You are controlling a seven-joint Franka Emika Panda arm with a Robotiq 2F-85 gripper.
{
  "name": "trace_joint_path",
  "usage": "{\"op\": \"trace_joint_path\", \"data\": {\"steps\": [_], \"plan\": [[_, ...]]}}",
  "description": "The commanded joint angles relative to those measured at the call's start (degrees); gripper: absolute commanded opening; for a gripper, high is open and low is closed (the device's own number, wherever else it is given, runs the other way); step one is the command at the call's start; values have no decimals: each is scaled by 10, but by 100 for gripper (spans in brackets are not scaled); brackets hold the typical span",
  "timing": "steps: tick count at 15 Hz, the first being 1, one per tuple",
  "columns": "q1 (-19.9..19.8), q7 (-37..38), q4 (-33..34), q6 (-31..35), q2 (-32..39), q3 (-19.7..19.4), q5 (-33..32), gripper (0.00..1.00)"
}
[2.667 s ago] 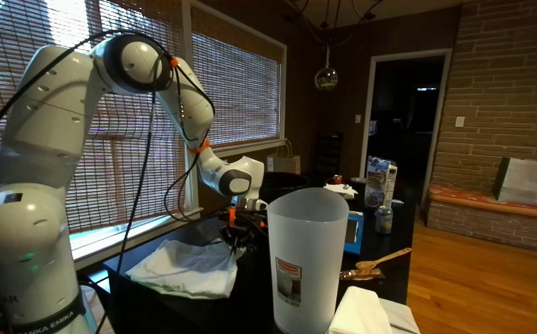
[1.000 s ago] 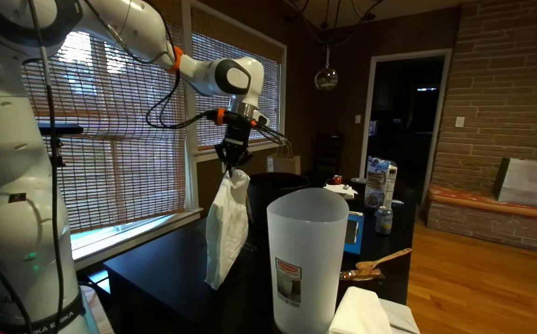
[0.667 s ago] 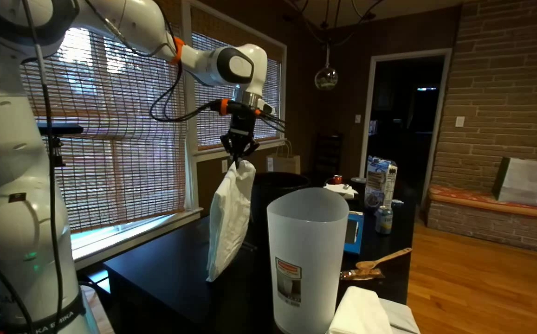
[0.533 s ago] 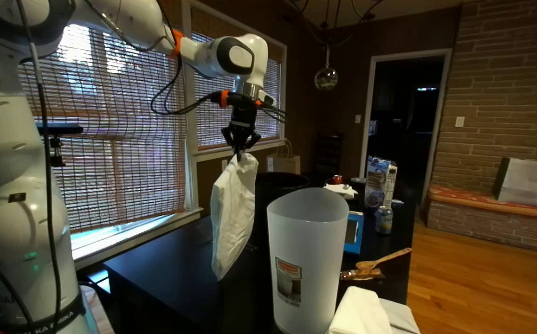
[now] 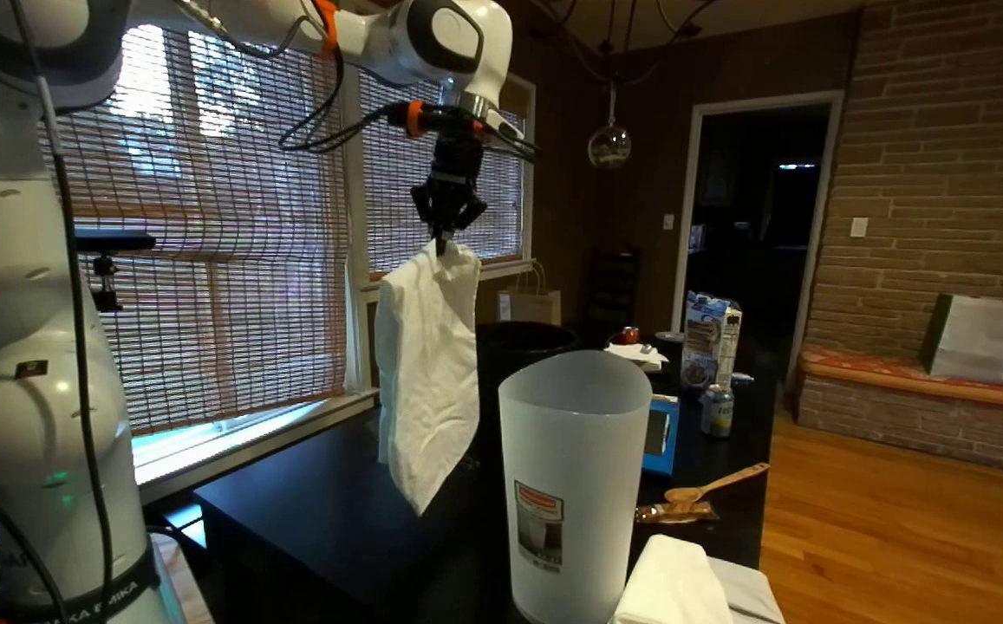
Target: Put the towel in the jug.
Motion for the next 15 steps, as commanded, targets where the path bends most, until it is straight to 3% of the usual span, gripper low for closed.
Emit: {"op": "trace_joint_path", "data": {"steps": [1,7,15], "plan": [[-9,18,88,-46,39,-15,-10,1],[-31,12,151,-30,73,-35,-56,1],[-62,-15,224,-14,125,-54,-56,1]]}}
